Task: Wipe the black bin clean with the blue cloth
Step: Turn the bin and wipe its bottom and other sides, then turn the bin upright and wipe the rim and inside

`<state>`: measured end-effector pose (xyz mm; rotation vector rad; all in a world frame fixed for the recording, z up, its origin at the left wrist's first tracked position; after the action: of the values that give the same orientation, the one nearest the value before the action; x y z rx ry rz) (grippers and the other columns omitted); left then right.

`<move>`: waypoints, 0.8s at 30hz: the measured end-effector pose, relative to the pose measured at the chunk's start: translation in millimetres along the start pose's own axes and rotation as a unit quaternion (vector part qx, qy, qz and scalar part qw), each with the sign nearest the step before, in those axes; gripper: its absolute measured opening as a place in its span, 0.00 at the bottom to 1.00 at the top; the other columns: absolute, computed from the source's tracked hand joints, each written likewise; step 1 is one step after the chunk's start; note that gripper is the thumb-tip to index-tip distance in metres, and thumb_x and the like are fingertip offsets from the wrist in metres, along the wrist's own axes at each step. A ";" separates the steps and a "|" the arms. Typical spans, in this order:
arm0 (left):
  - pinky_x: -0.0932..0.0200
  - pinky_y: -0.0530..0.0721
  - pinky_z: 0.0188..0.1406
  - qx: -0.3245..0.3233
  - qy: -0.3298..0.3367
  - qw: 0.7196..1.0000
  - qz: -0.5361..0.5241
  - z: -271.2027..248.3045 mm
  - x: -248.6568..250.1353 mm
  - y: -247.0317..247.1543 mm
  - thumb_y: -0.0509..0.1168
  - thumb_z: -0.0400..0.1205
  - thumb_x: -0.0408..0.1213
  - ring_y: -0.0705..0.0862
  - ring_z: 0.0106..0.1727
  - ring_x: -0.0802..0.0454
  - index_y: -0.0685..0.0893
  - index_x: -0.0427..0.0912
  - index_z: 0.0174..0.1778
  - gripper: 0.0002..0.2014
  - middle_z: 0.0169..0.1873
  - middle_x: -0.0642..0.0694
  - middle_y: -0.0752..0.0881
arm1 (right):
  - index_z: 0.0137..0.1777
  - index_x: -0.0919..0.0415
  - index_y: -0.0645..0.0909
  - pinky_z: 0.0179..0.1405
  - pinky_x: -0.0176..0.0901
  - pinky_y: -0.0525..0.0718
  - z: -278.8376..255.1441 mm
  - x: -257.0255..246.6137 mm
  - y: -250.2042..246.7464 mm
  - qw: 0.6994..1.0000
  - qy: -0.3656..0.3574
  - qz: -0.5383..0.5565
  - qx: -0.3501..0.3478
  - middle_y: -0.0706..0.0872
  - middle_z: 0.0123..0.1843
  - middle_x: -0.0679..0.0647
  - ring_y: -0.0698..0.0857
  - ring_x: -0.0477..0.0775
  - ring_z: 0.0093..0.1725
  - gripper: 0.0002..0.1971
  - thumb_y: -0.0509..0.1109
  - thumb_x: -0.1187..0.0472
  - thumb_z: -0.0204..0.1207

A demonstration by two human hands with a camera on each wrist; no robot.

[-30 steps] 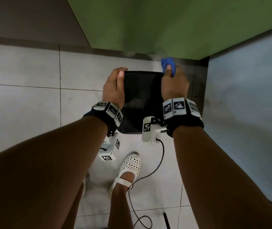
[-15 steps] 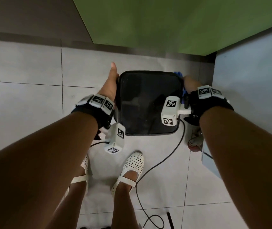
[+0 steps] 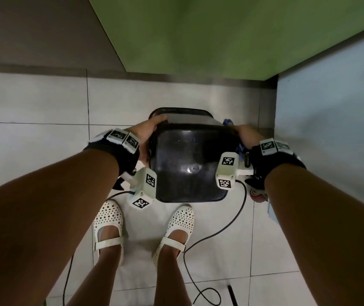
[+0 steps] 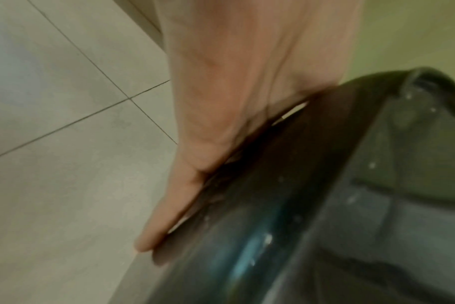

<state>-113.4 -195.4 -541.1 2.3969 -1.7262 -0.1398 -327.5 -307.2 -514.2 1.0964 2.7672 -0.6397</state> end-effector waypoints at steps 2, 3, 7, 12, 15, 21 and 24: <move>0.20 0.66 0.65 0.000 0.018 1.000 -0.001 -13.0 -5.6 2.9 0.62 0.69 0.66 0.71 0.72 0.31 0.71 0.49 0.74 0.39 0.70 0.37 0.76 | 0.38 0.62 0.79 0.25 0.36 0.73 -10.3 8.3 -3.6 0.996 0.006 0.088 -0.003 0.84 0.27 0.55 0.81 0.50 0.28 0.18 0.60 0.48 0.81; 0.18 0.61 0.67 -0.006 0.029 1.000 0.002 -19.9 -9.0 5.6 0.64 0.67 0.65 0.69 0.75 0.32 0.69 0.50 0.75 0.41 0.73 0.38 0.74 | 0.40 0.62 0.79 0.28 0.37 0.74 -20.6 11.9 -4.8 0.990 0.010 0.139 -0.012 0.83 0.30 0.56 0.81 0.50 0.29 0.16 0.61 0.50 0.80; 0.19 0.57 0.70 -0.019 0.081 0.996 -0.027 -44.7 -22.3 13.3 0.69 0.65 0.50 0.69 0.76 0.37 0.71 0.54 0.73 0.37 0.75 0.44 0.72 | 0.50 0.65 0.80 0.23 0.35 0.83 -38.0 37.5 -7.0 0.964 0.039 0.259 -0.050 0.89 0.26 0.57 0.87 0.53 0.25 0.14 0.59 0.54 0.82; 0.22 0.60 0.73 -0.029 0.113 0.993 0.034 -56.5 -46.9 18.1 0.68 0.74 0.21 0.61 0.80 0.39 0.52 0.59 0.79 0.46 0.79 0.47 0.62 | 0.63 0.70 0.75 0.59 0.57 0.83 -43.6 79.0 0.7 0.970 0.024 0.241 -0.030 0.87 0.48 0.60 0.86 0.59 0.47 0.18 0.59 0.55 0.83; 0.36 0.69 0.75 -0.010 0.173 0.972 0.161 -57.4 -64.0 19.0 0.67 0.74 0.19 0.64 0.79 0.42 0.41 0.60 0.80 0.53 0.78 0.45 0.64 | 0.62 0.62 0.74 0.46 0.47 0.89 -50.5 103.0 14.1 0.935 -0.027 0.334 -0.117 0.90 0.45 0.56 0.89 0.54 0.44 0.11 0.57 0.63 0.82; 0.55 0.66 0.73 0.093 0.308 0.914 0.247 -45.4 -94.7 17.3 0.66 0.75 0.20 0.64 0.79 0.50 0.35 0.56 0.80 0.52 0.77 0.47 0.65 | 0.70 0.50 0.69 0.43 0.44 0.87 -38.9 108.6 35.3 0.919 -0.126 0.344 -0.146 0.84 0.58 0.55 0.84 0.55 0.55 0.28 0.56 0.78 0.75; 0.54 0.63 0.75 0.136 0.350 0.903 0.211 -26.6 -106.7 15.7 0.64 0.75 0.18 0.64 0.79 0.51 0.38 0.56 0.80 0.50 0.76 0.48 0.67 | 0.73 0.52 0.65 0.47 0.46 0.83 -30.7 104.0 43.4 0.927 -0.150 0.318 -0.130 0.80 0.66 0.58 0.80 0.60 0.61 0.33 0.60 0.76 0.70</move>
<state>-157.3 -96.7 -515.1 1.7869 -1.8836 0.9522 -372.9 -200.3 -526.3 1.5547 1.9886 -0.3062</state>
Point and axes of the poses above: each hand's wrist, its own z-axis towards the middle knuckle, its own y-axis out of the palm, x = y × z, the point moved 2 cm from there along z, towards the middle knuckle
